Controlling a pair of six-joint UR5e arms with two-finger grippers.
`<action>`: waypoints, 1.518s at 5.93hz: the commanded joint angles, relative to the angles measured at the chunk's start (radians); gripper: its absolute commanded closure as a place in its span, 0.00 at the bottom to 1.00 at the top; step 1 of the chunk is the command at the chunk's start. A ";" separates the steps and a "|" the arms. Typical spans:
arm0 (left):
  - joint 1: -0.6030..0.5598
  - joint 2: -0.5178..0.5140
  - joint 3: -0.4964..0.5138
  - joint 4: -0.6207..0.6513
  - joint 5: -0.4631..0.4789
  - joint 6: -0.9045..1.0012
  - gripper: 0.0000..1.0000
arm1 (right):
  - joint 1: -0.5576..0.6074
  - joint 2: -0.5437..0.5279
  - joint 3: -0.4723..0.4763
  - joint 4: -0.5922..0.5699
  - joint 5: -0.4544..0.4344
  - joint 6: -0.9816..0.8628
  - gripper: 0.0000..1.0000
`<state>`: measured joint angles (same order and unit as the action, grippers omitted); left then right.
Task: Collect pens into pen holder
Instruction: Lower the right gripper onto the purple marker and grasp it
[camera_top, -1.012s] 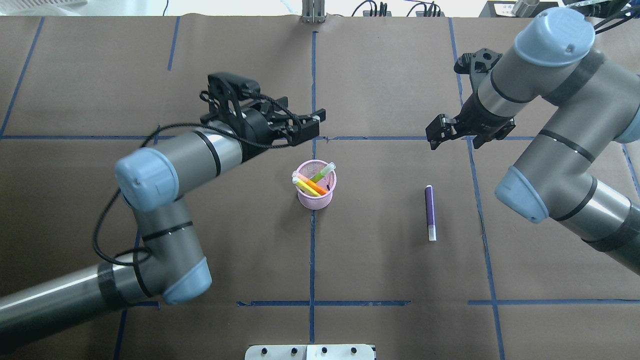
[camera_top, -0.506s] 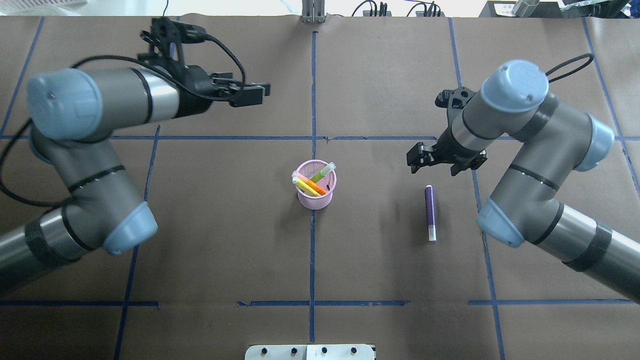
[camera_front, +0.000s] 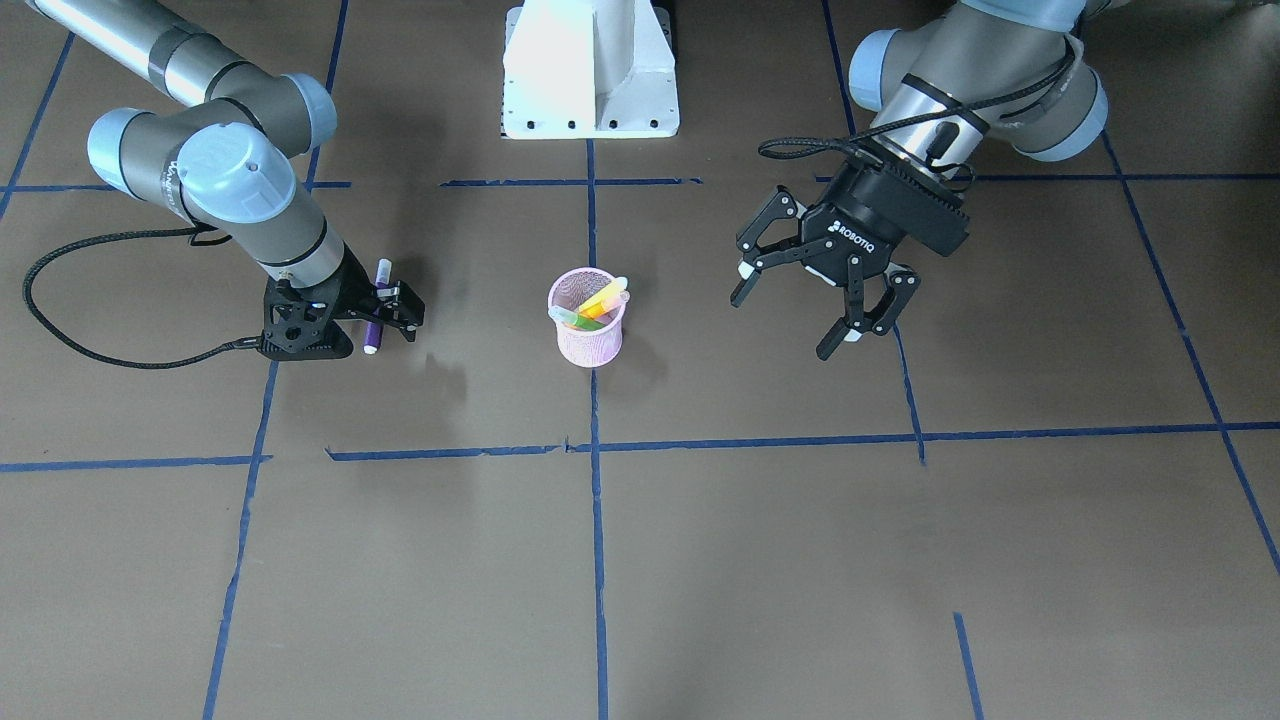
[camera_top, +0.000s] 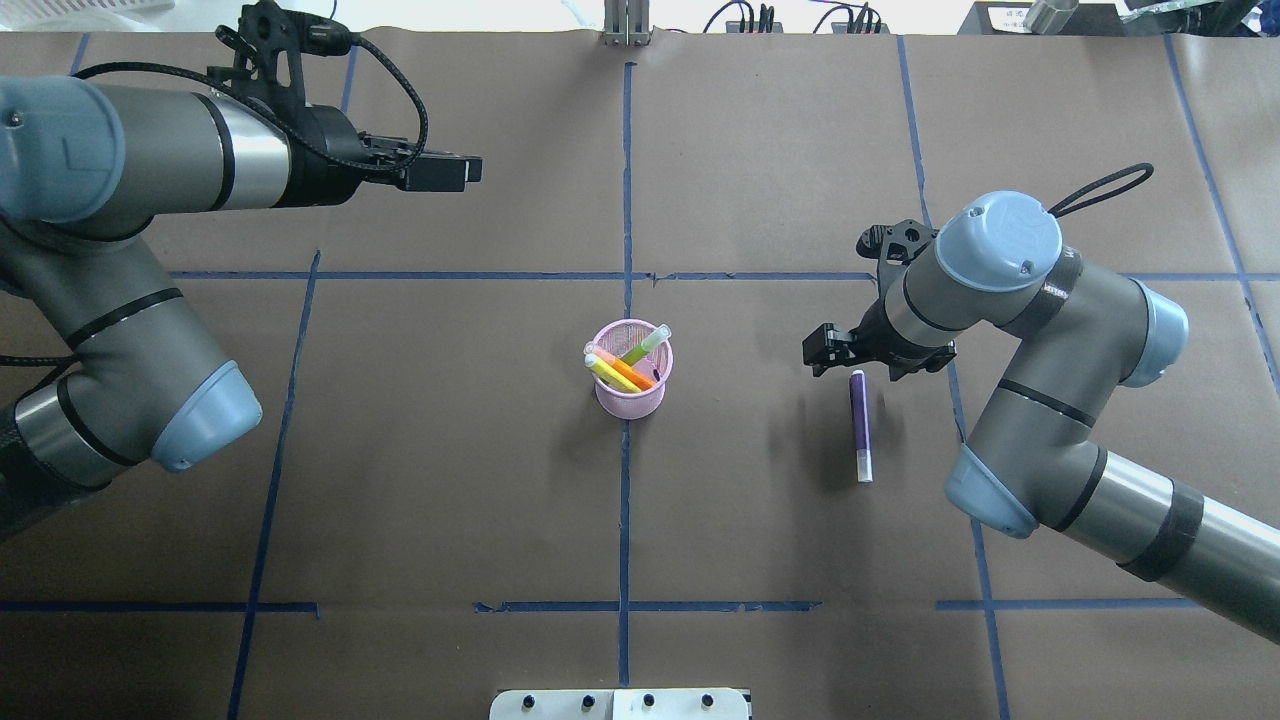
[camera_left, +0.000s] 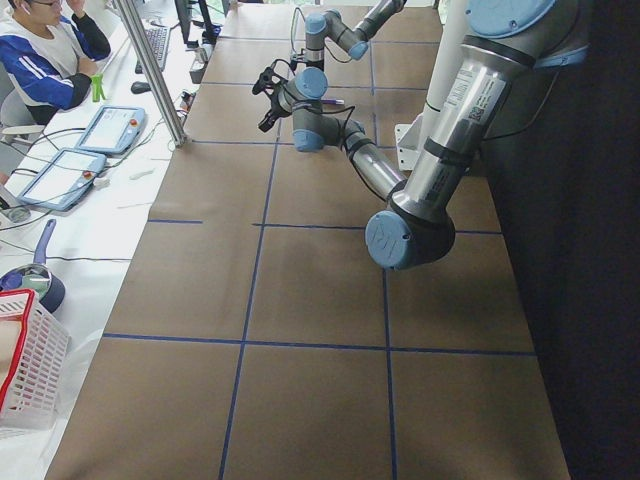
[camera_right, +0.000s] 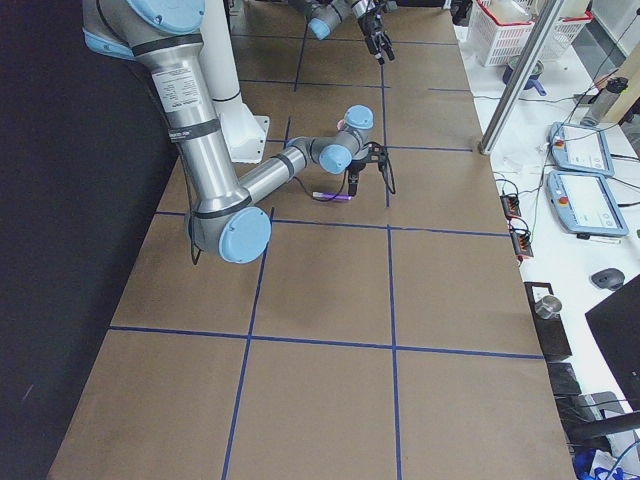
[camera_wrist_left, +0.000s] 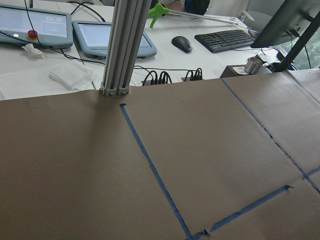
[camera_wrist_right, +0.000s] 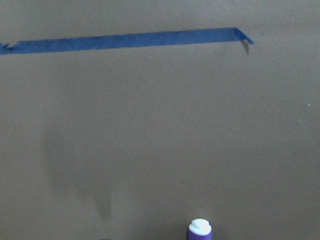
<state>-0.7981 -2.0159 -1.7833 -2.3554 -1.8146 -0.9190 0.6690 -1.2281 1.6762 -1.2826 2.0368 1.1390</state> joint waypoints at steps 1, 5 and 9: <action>-0.001 0.000 0.002 0.001 0.000 0.000 0.00 | -0.009 -0.020 -0.003 -0.003 -0.003 0.002 0.00; -0.001 0.002 0.011 -0.008 0.000 -0.001 0.00 | -0.014 -0.022 -0.006 -0.003 -0.001 0.004 0.30; -0.003 0.006 0.012 -0.012 0.000 -0.001 0.00 | -0.014 -0.022 0.003 -0.004 0.002 0.004 0.97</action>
<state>-0.8003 -2.0109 -1.7710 -2.3665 -1.8147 -0.9177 0.6550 -1.2498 1.6751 -1.2869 2.0385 1.1428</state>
